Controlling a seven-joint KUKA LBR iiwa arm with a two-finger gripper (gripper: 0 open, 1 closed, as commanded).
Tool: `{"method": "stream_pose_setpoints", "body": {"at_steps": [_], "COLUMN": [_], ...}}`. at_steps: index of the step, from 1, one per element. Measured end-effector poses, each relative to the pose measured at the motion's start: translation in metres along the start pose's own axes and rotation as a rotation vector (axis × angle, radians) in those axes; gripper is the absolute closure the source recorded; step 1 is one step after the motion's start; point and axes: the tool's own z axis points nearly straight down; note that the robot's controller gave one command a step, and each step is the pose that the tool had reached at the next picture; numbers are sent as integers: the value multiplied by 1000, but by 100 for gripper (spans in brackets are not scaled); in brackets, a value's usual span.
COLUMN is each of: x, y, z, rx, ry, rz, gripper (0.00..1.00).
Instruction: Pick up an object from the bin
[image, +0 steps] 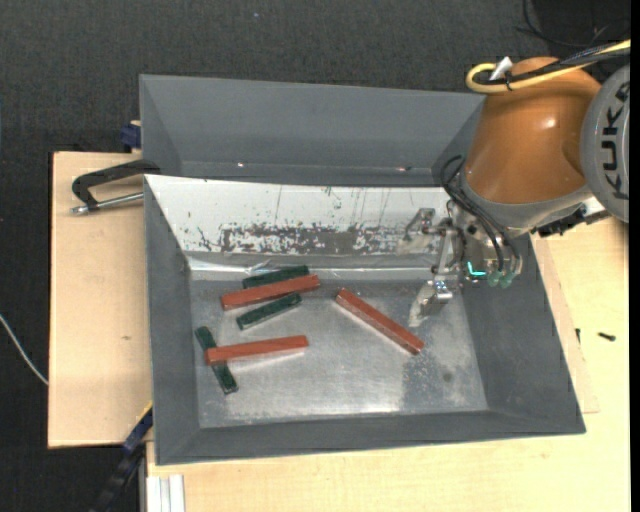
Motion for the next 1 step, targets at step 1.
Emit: {"method": "stream_pose_setpoints", "body": {"at_steps": [1], "x": [-1], "y": [0], "z": [-5], "rx": [0], "ry": [-9], "rz": [0], "gripper": [0]}}
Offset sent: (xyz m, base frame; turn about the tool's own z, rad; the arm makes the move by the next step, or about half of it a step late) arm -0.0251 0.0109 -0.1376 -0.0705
